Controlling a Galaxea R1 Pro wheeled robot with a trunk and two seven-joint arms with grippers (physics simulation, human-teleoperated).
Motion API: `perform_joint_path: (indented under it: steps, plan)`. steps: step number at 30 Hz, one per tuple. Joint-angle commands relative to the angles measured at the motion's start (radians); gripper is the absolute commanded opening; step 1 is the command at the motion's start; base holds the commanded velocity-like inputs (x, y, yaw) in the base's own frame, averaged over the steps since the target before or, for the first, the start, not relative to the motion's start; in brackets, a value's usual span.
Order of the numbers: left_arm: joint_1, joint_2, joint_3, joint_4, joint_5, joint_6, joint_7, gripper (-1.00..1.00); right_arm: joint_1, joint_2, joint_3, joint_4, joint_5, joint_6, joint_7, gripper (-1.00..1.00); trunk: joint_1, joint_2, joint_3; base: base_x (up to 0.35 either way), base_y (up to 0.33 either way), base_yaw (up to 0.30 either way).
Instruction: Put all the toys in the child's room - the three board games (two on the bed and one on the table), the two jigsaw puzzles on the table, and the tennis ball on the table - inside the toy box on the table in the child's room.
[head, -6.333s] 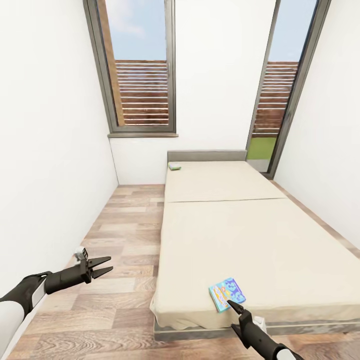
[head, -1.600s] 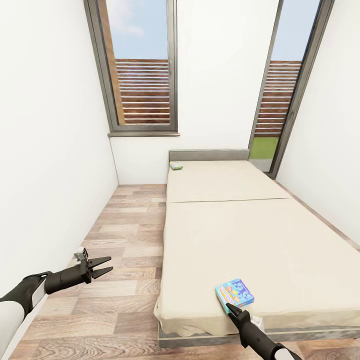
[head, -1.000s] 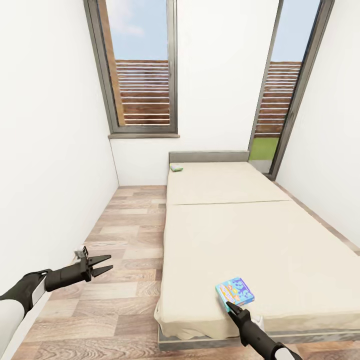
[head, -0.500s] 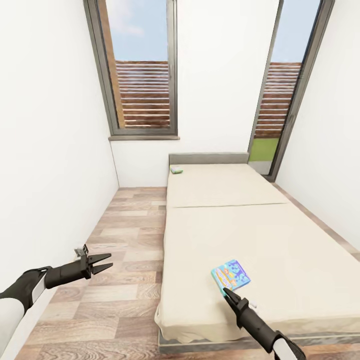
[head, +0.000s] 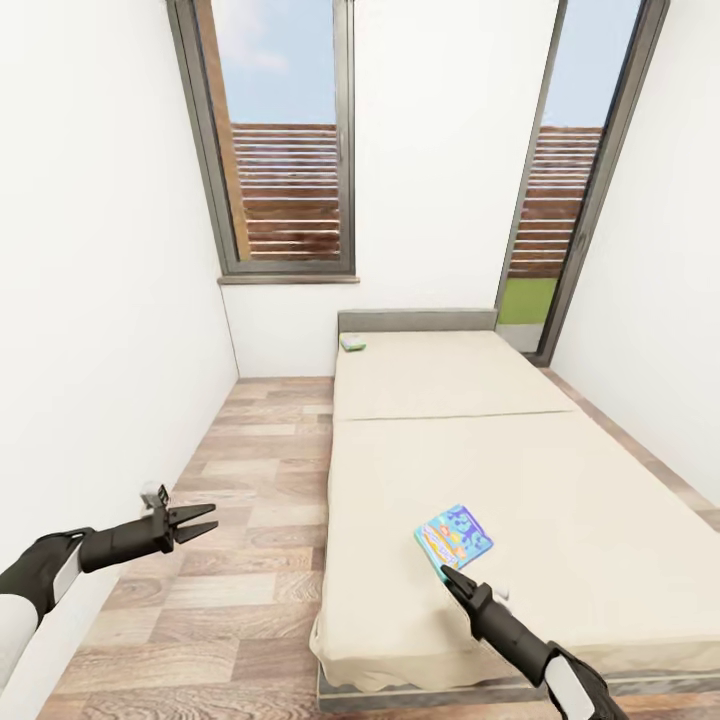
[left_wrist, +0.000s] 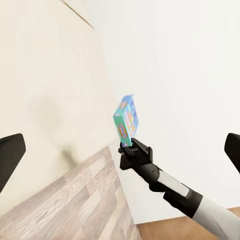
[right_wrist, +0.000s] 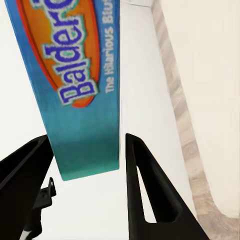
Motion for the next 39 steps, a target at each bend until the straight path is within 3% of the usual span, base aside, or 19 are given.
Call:
perform_joint_path:
  steps: [1, 3, 10, 19, 24, 26, 34, 39]
  plan:
    - [0.000, 0.003, 0.001, -0.001, -0.002, 0.010, -0.004, 1.00, 0.000, -0.001, 0.003, -0.013, 0.001, 0.004, 0.002, -1.00, -0.004, 0.007, 0.002, 0.000, 0.000, 0.000]
    - [0.000, 0.013, 0.000, -0.004, -0.001, 0.009, -0.004, 1.00, 0.002, -0.002, 0.028, -0.070, 0.000, 0.004, 0.005, -1.00, -0.012, 0.021, 0.008, 0.000, 0.000, 0.000]
    - [0.000, 0.024, 0.000, -0.007, -0.001, 0.006, -0.004, 1.00, 0.008, -0.004, 0.079, -0.107, 0.002, 0.000, 0.060, -1.00, -0.038, 0.070, 0.030, 0.000, 0.000, 0.000]
    - [0.003, 0.036, -0.005, -0.009, -0.002, 0.010, -0.004, 1.00, 0.017, -0.006, 0.077, -0.109, 0.000, -0.011, 0.101, -1.00, -0.073, 0.133, 0.059, 0.000, 0.000, 0.000]
    - [0.004, 0.062, -0.079, -0.007, -0.011, 0.012, -0.004, 1.00, 0.017, -0.003, 0.079, -0.109, -0.001, -0.010, 0.099, -1.00, -0.092, 0.168, 0.074, 0.000, 0.000, 0.000]
    - [0.004, 0.069, -0.090, -0.007, -0.013, 0.012, -0.004, 1.00, 0.018, -0.003, 0.078, -0.109, -0.001, -0.010, 0.097, -1.00, -0.100, 0.182, 0.081, 0.000, 0.000, 0.000]
    - [0.004, 0.066, -0.090, -0.009, -0.012, 0.012, -0.004, 1.00, 0.018, -0.001, 0.081, -0.113, 0.000, -0.014, 0.095, -1.00, -0.130, 0.238, 0.106, 0.000, 0.000, 0.000]
    - [0.004, 0.068, -0.089, -0.009, -0.012, 0.012, -0.004, 1.00, 0.015, -0.001, 0.090, -0.244, 0.005, 0.031, 0.082, -1.00, -0.150, 0.273, 0.121, 0.000, 0.000, 0.000]
